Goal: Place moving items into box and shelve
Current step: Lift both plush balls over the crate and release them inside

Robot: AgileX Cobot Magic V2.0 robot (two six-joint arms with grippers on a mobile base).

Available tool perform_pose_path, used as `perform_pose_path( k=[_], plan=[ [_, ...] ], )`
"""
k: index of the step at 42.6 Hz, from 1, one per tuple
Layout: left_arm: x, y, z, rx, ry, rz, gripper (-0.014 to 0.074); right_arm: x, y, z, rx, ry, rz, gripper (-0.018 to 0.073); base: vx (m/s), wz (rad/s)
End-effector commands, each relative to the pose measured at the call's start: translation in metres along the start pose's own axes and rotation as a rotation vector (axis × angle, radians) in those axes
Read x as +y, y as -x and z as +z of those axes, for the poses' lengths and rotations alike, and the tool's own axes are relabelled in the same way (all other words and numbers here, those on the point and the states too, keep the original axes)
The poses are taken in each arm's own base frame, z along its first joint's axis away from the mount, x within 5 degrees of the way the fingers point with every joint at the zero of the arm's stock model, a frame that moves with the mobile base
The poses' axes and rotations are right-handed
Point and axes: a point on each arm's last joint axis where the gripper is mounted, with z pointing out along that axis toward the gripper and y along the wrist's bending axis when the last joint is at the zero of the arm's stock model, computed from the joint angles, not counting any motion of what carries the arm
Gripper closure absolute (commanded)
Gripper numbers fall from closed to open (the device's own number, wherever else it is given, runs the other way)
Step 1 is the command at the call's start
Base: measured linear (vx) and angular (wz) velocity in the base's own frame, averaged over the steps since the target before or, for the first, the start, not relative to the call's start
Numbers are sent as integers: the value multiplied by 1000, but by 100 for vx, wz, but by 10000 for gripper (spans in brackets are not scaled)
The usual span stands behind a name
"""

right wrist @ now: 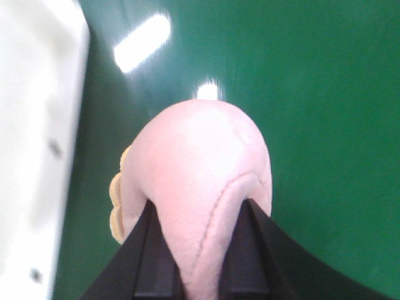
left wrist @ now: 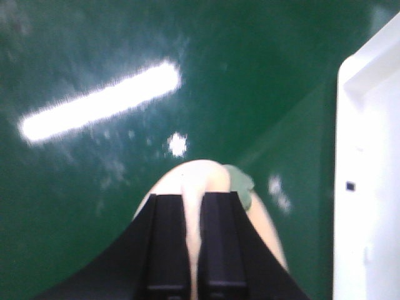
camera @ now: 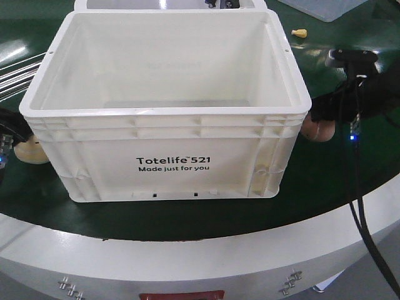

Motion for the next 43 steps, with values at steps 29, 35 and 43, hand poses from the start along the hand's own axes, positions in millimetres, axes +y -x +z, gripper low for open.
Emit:
perform_pose_path(
  k=[29,35,43],
  plan=[
    [-22,77,-174,-788,-60,101,603,21,54,-163,-608,-55,-134,566,0,0],
    [-42,86,-184,-779,-116,190,603,37,55,-167,-641,-28,-198,565,0,0],
    [-104,95,-180,-754,-308,288,603,125,48,-167,-725,172,-368,564,0,0]
  ],
)
